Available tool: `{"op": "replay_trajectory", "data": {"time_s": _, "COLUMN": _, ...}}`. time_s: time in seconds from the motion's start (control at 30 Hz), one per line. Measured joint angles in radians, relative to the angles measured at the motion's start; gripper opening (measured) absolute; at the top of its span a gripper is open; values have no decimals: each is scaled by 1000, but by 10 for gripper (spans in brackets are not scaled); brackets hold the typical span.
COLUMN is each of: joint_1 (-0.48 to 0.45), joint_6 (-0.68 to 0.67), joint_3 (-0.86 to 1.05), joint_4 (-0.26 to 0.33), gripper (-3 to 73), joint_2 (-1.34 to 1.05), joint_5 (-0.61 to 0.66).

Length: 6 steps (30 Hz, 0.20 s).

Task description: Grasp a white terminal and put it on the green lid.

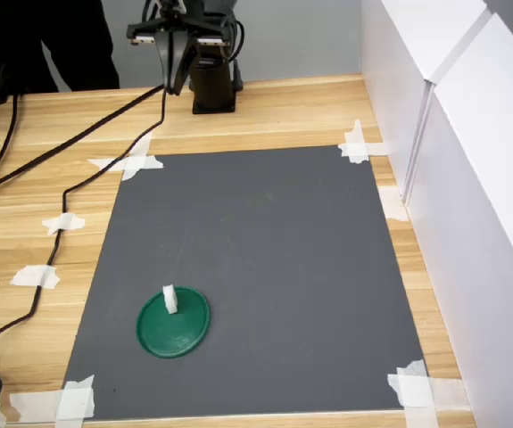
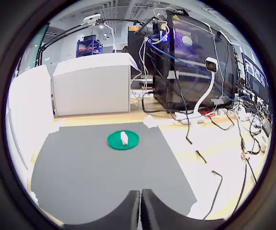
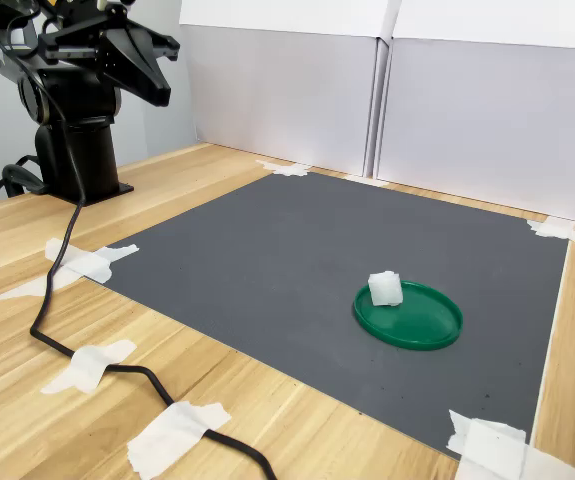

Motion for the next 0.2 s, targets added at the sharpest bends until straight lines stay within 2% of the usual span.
{"op": "replay_trajectory", "data": {"time_s": 0.2, "joint_1": 0, "joint_6": 5, "joint_3": 39, "joint_4": -17, "gripper": -16, "joint_2": -2, "joint_5": -39}}
